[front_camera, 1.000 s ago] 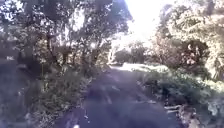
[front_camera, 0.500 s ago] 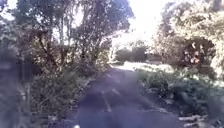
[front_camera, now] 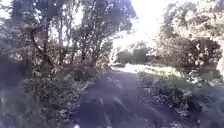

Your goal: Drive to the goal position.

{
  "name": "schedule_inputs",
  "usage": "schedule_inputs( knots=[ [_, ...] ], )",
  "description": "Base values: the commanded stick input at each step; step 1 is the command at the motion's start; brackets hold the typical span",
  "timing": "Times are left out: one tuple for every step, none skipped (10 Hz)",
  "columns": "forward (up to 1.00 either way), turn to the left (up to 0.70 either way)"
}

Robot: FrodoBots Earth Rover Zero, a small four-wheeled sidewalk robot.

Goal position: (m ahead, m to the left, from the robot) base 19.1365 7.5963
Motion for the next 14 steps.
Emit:
schedule_inputs(
  knots=[
    [0.69,-0.14],
    [0.69,-0.11],
    [0.69,-0.08],
    [0.7,0.0],
    [0.7,0.0],
    [0.7,0.0],
    [0.7,0.0],
    [0.7,0.0],
    [0.7,0.0],
    [0.7,0.0],
    [0.7,0.0],
    [0.7,0.0],
    [0.7,0.05],
    [0.7,0.12]
  ],
)
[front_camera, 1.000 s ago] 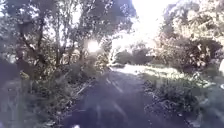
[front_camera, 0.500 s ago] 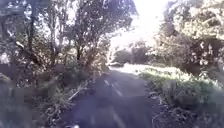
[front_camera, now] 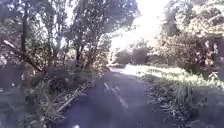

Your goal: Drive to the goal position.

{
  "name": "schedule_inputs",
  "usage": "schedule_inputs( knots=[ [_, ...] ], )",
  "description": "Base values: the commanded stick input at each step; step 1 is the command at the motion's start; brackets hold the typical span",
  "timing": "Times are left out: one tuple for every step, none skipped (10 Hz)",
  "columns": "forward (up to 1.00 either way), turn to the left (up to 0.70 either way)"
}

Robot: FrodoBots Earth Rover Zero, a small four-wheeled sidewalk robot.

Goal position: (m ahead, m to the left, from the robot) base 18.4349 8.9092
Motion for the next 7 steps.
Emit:
schedule_inputs(
  knots=[
    [0.7,0.14],
    [0.7,0.14],
    [0.7,0.0],
    [0.7,0.0],
    [0.7,0.0],
    [0.7,-0.03],
    [0.7,-0.05]
  ],
)
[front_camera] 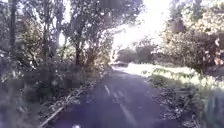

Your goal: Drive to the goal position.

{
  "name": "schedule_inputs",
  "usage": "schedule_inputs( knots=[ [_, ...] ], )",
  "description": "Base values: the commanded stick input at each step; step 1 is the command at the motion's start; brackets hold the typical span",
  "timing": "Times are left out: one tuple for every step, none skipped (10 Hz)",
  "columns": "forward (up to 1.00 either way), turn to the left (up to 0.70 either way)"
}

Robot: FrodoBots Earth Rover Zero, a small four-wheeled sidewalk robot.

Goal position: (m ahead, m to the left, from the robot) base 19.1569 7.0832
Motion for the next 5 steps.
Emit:
schedule_inputs(
  knots=[
    [0.7,-0.14],
    [0.7,-0.14],
    [0.7,-0.14],
    [0.7,-0.14],
    [0.7,-0.14]
  ],
)
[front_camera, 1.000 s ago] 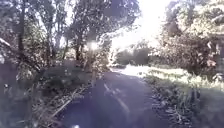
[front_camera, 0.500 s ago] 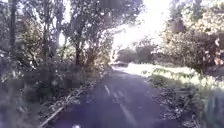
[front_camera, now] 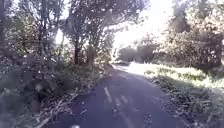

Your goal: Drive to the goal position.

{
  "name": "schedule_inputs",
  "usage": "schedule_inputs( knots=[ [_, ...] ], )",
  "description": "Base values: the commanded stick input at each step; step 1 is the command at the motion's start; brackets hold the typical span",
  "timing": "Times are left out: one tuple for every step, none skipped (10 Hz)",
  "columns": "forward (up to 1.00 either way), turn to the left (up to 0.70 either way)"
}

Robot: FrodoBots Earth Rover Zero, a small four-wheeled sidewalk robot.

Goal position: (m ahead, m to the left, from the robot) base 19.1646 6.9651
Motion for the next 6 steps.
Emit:
schedule_inputs(
  knots=[
    [0.7,-0.14],
    [0.7,-0.14],
    [0.7,-0.14],
    [0.7,-0.14],
    [0.7,-0.14],
    [0.7,-0.14]
  ],
)
